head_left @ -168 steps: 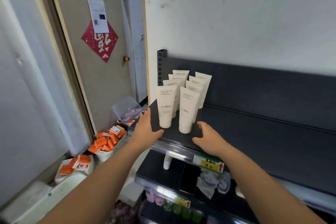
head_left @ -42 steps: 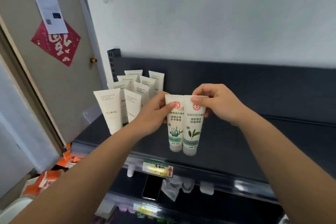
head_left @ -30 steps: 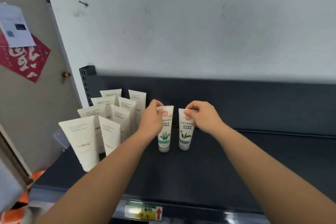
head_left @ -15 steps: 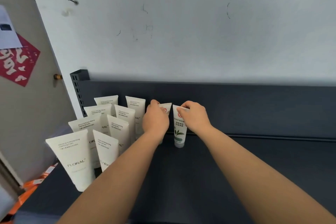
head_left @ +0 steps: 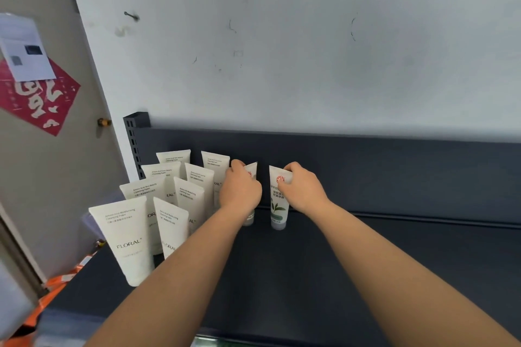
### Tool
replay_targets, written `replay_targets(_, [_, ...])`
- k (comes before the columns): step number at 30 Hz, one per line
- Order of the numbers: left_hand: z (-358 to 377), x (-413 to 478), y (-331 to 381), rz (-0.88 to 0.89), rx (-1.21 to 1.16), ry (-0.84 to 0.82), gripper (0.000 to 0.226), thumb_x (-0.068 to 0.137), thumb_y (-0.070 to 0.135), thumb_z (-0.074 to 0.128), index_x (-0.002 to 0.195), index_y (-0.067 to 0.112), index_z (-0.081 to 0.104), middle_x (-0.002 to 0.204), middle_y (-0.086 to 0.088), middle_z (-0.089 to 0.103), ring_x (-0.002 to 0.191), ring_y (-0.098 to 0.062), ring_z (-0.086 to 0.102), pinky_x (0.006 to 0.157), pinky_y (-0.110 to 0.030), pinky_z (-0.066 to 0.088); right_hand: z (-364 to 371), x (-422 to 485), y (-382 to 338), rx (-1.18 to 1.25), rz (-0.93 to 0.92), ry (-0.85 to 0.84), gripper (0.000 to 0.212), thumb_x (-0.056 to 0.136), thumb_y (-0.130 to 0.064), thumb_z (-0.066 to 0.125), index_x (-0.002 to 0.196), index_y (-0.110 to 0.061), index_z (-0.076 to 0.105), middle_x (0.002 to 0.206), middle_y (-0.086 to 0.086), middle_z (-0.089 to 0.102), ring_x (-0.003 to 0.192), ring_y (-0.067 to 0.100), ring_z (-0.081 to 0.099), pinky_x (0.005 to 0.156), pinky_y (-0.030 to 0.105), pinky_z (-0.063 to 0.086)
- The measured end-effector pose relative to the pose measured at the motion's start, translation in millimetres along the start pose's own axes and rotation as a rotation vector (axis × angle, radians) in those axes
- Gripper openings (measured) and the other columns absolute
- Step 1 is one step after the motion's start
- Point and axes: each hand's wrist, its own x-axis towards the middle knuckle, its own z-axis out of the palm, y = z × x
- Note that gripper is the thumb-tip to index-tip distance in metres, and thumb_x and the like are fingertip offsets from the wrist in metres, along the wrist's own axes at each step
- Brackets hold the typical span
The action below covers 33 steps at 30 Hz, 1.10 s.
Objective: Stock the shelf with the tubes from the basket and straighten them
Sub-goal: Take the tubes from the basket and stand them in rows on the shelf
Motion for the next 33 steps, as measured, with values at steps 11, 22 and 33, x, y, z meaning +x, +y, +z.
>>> replay_targets(11, [-34.1, -38.4, 14.3, 0.186, 0.229, -0.076, 0.076, 0.086, 0.011, 0.052, 0.153, 0.011, 0.015, 0.162, -0.01, 0.003, 0.149, -0.027, 0.003, 0.121, -0.041, 0.011, -24.9, -39.2, -3.3, -0.21, -0.228, 0.096, 0.057, 0.095, -0.023, 0.052, 0.148, -0.015, 0.034, 0.155, 0.002, 0.034, 0.142, 0.02, 0.03, 0.114, 0.036, 0.031])
replay_targets(22, [-101.8, -151.8, -3.7, 0.267, 0.372, 0.043, 0.075, 0.088, 0.011, 0.052, 0.153, 0.013, 0.015, 0.163, -0.005, 0.006, 0.149, -0.024, 0.004, 0.121, -0.042, 0.011, -5.4, -129.4, -25.1, -0.129, -0.402, -0.004, 0.056, 0.092, -0.02, 0.056, 0.144, -0.014, 0.038, 0.145, 0.006, 0.044, 0.133, 0.023, 0.04, 0.107, 0.037, 0.038])
replay_targets(33, [-200.9, -229.2, -115.4, -0.05, 0.754, 0.111, 0.081, 0.09, 0.014, 0.049, 0.155, 0.017, 0.001, 0.163, -0.002, -0.007, 0.149, -0.026, -0.007, 0.12, -0.047, 0.002, 52.4, -195.1, -124.1, -0.055, -0.627, -0.144, 0.064, 0.092, -0.017, 0.056, 0.15, -0.015, 0.029, 0.157, 0.004, 0.028, 0.144, 0.022, 0.026, 0.117, 0.039, 0.027])
